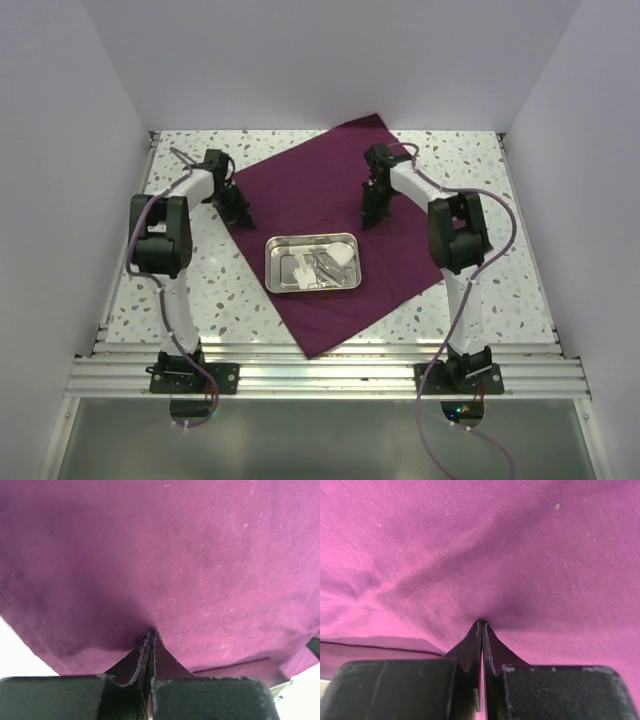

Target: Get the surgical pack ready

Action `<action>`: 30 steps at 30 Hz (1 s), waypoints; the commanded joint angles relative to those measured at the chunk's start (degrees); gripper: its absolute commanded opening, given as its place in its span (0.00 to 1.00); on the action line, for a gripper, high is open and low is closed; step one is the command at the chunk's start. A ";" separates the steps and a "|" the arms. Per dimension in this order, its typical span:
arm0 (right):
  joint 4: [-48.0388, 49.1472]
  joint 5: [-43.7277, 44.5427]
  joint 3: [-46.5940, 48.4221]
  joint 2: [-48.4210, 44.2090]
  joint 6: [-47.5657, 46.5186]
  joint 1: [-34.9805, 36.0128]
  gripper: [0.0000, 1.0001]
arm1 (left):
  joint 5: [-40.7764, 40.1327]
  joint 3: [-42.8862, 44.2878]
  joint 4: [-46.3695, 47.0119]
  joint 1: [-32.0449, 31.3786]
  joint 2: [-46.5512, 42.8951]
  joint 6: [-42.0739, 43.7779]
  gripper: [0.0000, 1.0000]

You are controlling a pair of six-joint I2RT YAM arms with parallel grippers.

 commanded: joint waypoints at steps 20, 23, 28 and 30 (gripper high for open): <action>-10.80 0.10 4.91 -5.15 -11.80 1.89 0.67 | -11.65 -15.36 -3.52 4.29 -18.80 6.79 0.45; -9.31 -6.92 -1.59 -12.01 -13.12 2.59 0.68 | -14.21 -12.64 -5.45 4.29 -18.28 8.46 0.47; -6.59 -11.16 -9.77 -18.52 -12.61 4.97 0.67 | -8.51 -16.23 -4.23 3.77 -22.23 11.10 0.54; -3.79 -13.00 -13.65 -19.67 -11.20 4.97 0.67 | -7.89 -18.24 -4.14 2.11 -24.34 11.28 0.59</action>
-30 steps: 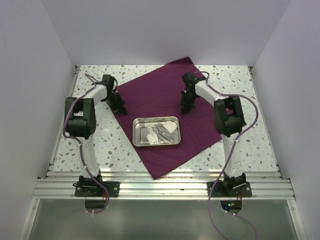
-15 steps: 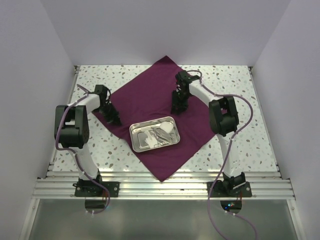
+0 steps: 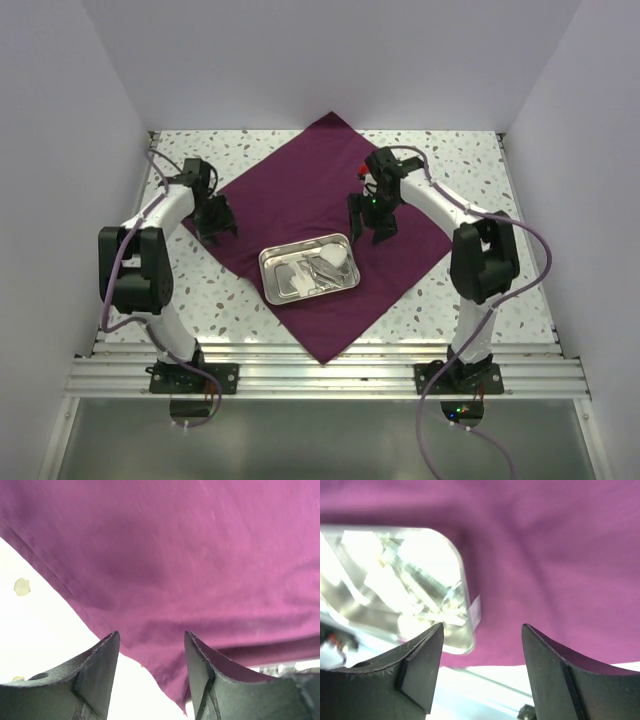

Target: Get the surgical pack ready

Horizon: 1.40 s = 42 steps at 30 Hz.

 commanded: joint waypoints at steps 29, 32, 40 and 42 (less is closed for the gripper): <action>-0.77 -2.06 -8.33 3.82 -3.65 4.99 0.00 | 2.26 1.22 -0.55 -4.30 -1.73 1.51 0.59; -1.65 -3.38 -7.80 1.80 -3.57 4.99 0.00 | 2.61 4.04 -1.17 -4.30 -0.59 1.15 0.59; -5.17 -5.49 2.98 0.21 1.79 4.11 0.00 | 2.17 4.93 -1.78 -4.30 -0.94 0.80 0.59; -5.70 -6.45 5.29 0.82 2.67 2.89 0.00 | 2.08 4.14 -1.87 -4.30 -1.03 0.54 0.58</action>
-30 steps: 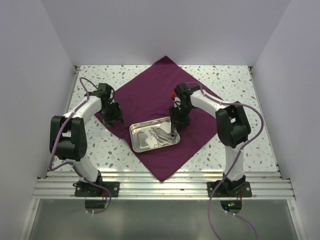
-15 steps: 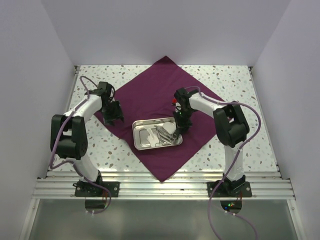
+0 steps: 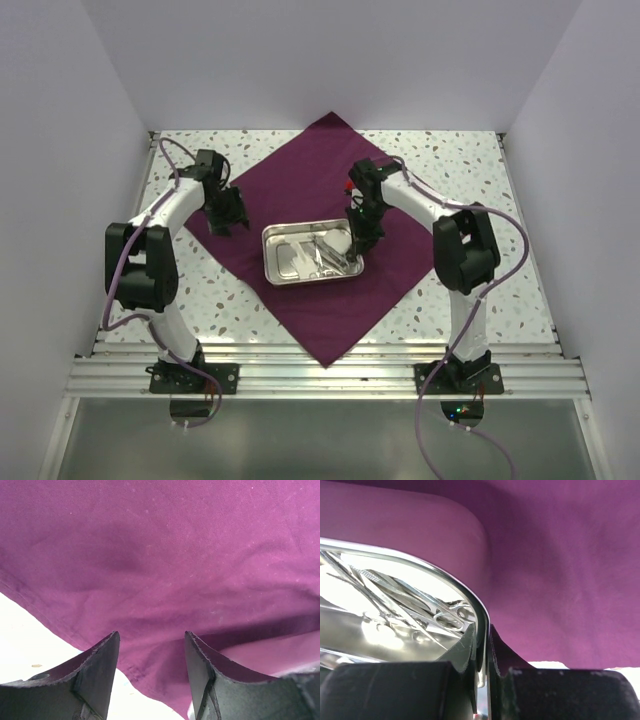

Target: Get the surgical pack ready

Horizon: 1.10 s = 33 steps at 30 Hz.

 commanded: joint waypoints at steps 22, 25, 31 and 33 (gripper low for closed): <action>-2.18 6.50 31.83 17.24 4.59 -5.75 0.00 | -3.86 6.28 -1.79 0.53 5.65 -3.32 0.55; -2.71 7.81 31.83 17.60 4.76 -5.75 0.00 | -3.86 8.57 -1.96 0.71 7.49 -3.15 0.55; -5.69 9.31 32.80 17.77 2.92 -5.84 0.00 | -4.83 12.08 -3.63 1.76 10.92 -2.88 0.55; -6.48 9.22 32.62 17.68 2.30 -5.93 0.00 | -4.65 12.61 -3.63 2.20 11.63 -2.88 0.55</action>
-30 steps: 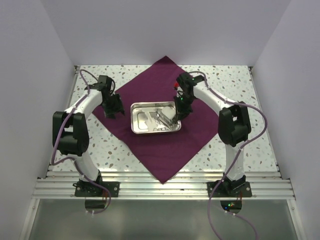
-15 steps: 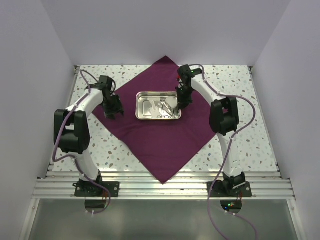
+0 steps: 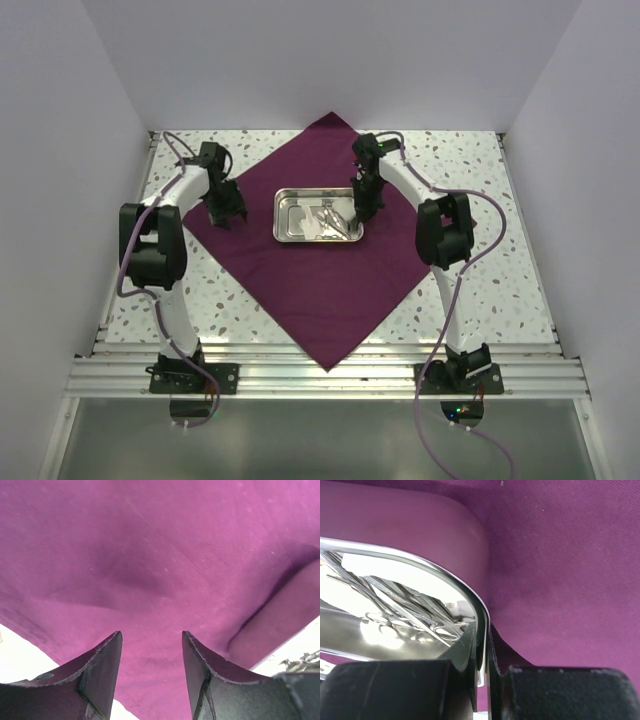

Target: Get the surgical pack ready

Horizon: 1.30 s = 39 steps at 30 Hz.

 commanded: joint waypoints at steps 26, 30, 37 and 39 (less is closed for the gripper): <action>-8.11 -11.26 -0.02 1.81 -4.54 -1.89 0.15 | -1.57 2.05 0.14 2.54 -1.63 -1.89 0.59; -8.11 -11.26 -0.55 1.11 -4.45 -1.89 0.26 | -1.66 2.67 -0.74 2.62 -1.28 -1.71 0.59; -9.00 -9.59 5.86 -2.66 -1.91 -3.65 0.74 | -1.31 4.69 -0.74 2.54 -1.72 -0.31 0.60; -6.71 -9.06 4.12 -6.51 -0.67 -5.75 0.82 | -1.13 4.69 -0.39 2.62 -2.33 1.27 0.61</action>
